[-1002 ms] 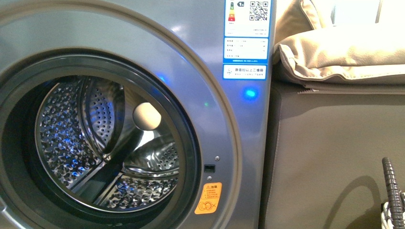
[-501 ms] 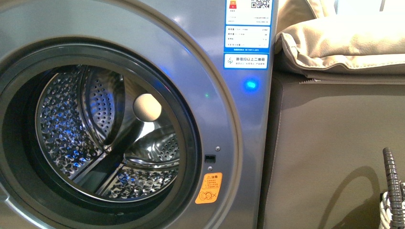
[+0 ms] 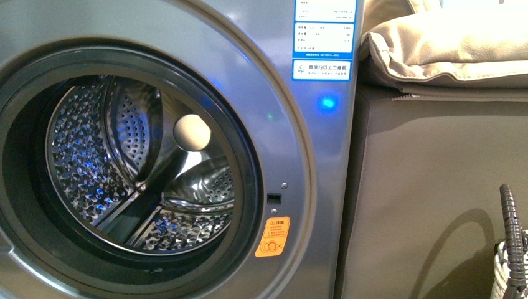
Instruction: Collect clothes from washing machine
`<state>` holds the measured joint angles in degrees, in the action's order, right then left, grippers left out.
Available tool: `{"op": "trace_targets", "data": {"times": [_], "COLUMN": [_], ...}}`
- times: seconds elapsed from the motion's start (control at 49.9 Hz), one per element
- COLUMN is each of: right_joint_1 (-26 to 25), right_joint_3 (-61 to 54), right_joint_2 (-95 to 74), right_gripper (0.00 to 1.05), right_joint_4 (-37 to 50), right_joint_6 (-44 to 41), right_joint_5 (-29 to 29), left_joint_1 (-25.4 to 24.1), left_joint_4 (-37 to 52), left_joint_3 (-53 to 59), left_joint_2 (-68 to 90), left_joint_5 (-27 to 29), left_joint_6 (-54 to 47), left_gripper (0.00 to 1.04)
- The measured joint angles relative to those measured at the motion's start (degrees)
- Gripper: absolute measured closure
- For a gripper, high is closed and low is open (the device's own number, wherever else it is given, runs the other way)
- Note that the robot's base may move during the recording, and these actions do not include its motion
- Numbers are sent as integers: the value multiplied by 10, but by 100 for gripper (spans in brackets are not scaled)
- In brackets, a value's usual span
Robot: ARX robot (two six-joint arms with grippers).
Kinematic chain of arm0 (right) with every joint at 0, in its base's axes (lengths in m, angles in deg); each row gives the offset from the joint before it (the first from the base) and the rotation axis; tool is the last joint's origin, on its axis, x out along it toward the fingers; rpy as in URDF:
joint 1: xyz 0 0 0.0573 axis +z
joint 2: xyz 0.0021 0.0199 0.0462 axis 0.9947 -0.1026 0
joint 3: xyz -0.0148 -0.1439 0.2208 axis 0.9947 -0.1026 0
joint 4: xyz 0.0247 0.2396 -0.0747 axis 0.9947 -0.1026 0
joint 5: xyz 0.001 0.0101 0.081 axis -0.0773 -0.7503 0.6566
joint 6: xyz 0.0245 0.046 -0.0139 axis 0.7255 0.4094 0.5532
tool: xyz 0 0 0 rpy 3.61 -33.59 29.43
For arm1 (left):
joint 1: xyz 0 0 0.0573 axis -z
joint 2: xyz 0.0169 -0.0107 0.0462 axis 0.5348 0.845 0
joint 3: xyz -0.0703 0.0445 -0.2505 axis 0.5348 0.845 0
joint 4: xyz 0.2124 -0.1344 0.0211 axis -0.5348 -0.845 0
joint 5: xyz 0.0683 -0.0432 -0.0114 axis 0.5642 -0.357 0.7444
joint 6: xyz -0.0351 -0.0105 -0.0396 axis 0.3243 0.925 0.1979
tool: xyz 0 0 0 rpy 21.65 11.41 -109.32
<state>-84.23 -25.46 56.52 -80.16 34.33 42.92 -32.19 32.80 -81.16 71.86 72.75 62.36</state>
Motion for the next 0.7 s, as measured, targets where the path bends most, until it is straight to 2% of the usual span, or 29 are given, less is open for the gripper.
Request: {"op": "trace_targets", "data": {"times": [0.22,0.28,0.361,0.701], "right_joint_1": [0,0,0,0], "right_joint_3": [0,0,0,0], "right_joint_2": [0,0,0,0], "right_gripper": [14,6,8,7], "right_joint_4": [0,0,0,0], "right_joint_6": [0,0,0,0], "right_joint_5": [0,0,0,0], "left_joint_1": [0,0,0,0], "left_joint_4": [0,0,0,0], "left_joint_3": [0,0,0,0], "left_joint_2": [0,0,0,0], "left_joint_5": [0,0,0,0], "left_joint_6": [0,0,0,0], "left_gripper": [7,6,7,7]}}
